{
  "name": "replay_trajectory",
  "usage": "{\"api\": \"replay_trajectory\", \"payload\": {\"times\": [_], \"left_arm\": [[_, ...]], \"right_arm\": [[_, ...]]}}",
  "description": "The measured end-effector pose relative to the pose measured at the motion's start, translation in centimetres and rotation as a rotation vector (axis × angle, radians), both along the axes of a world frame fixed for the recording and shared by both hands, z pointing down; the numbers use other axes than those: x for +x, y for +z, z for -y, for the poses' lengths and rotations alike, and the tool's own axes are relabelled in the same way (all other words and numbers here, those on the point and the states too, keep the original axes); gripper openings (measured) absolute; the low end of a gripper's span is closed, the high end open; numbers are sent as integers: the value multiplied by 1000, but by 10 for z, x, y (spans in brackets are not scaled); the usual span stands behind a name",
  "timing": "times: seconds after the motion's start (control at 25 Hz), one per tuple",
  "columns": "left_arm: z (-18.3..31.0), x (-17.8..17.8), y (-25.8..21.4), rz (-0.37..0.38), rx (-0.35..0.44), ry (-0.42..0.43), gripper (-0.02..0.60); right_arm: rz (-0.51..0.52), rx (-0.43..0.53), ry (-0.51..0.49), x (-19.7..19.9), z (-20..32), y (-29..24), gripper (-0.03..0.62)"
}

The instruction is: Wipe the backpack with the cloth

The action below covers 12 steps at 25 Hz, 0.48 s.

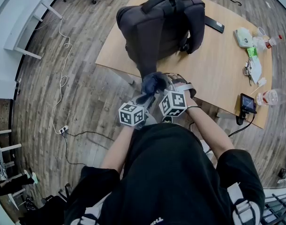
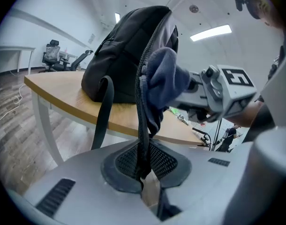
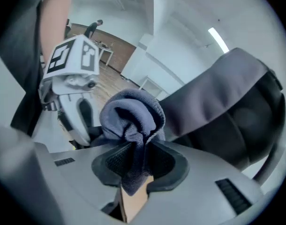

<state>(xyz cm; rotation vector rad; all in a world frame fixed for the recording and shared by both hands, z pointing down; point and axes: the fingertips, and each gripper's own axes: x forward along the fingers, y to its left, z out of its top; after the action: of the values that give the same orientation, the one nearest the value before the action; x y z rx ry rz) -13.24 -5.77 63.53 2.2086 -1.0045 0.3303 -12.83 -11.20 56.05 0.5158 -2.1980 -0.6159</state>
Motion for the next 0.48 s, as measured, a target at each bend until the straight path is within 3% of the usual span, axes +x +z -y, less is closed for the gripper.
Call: {"api": "replay_trajectory", "payload": {"times": [0.24,0.48], "left_arm": [[-6,5,-4,-16,23,19,48],[-14,19,-4,-20,36,81,48]], "right_arm": [[136,375,98,8,66,-147,86],[226,594,160,25,102,-267,86]]}}
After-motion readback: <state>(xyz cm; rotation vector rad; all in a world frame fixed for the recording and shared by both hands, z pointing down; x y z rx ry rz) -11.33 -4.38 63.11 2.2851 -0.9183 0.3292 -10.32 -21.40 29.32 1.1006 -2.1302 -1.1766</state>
